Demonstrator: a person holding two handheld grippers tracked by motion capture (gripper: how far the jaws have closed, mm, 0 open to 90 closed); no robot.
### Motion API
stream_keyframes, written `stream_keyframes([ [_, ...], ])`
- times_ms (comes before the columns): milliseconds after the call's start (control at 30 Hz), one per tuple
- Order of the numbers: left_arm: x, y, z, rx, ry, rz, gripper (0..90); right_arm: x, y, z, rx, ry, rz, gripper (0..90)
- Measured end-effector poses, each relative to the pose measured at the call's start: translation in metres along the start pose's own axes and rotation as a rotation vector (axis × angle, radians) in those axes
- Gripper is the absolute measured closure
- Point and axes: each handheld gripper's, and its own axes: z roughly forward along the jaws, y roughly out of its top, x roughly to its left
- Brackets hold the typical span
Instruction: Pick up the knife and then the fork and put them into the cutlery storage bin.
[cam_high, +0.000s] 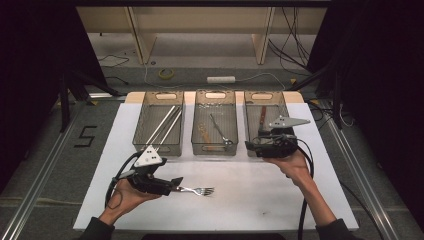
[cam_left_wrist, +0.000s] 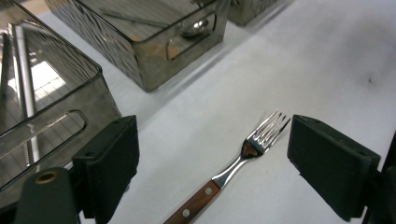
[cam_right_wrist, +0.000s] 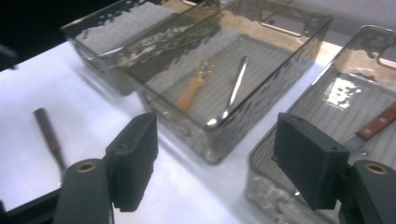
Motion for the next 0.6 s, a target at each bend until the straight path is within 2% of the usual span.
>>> stream_keyframes([
  [133,0.005,0.004,0.004,0.066,-0.008,0.009,17.3,0.009,-0.015,-0.007,-0.025,0.027,0.005,31.1],
  [200,0.007,0.006,0.006,0.096,-0.007,0.029,17.3,0.014,-0.023,-0.010,-0.028,0.039,0.004,30.9],
  [267,0.009,0.008,0.007,0.116,0.014,0.057,17.3,0.017,-0.029,-0.013,-0.033,0.049,0.007,30.8],
  [333,0.013,0.009,0.010,0.133,0.007,0.057,17.3,0.021,-0.037,-0.016,-0.050,0.057,0.011,30.7],
  [433,0.019,0.012,0.013,0.166,0.024,0.072,17.3,0.027,-0.047,-0.019,-0.037,0.070,0.004,29.4],
  [500,0.024,0.013,0.014,0.184,0.019,0.070,17.3,0.030,-0.052,-0.022,-0.037,0.074,-0.001,29.0],
  [600,0.027,0.010,0.014,0.207,0.023,0.072,17.4,0.034,-0.058,-0.027,-0.061,0.085,0.004,29.1],
])
